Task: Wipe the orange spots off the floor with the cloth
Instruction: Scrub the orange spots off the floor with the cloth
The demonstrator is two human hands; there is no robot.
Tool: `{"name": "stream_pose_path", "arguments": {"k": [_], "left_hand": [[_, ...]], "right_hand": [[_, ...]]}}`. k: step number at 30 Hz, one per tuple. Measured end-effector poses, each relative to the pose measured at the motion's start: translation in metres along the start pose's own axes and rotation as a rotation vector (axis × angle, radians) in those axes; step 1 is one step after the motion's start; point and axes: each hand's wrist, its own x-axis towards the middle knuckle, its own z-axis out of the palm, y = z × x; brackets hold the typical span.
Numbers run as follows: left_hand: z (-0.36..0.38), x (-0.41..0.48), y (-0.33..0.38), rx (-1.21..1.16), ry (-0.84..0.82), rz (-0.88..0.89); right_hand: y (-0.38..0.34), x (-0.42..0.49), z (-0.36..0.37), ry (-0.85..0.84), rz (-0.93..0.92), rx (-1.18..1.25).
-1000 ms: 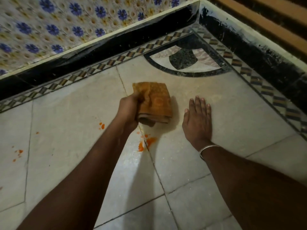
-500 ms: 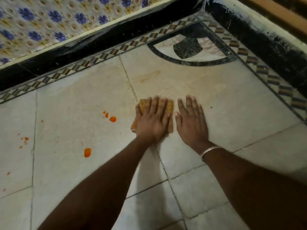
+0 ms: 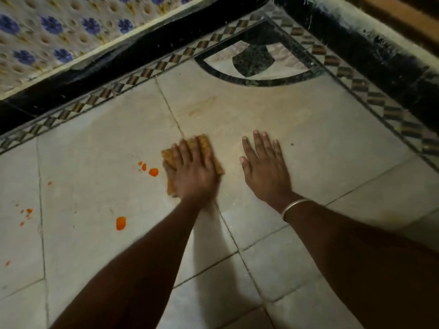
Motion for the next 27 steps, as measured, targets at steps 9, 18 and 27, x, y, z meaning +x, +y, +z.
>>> {"name": "stream_pose_path", "arguments": {"k": [9, 18, 27], "left_hand": [[-0.003, -0.006, 0.032, 0.028, -0.090, 0.316], [0.008, -0.061, 0.040, -0.007, -0.080, 0.137], [0.007, -0.050, -0.001, -0.017, 0.027, -0.078]], "right_hand": [[0.003, 0.004, -0.003, -0.004, 0.026, 0.012], [-0.003, 0.000, -0.001, 0.006, 0.025, -0.003], [-0.003, 0.002, 0.000, 0.034, 0.027, -0.020]]}}
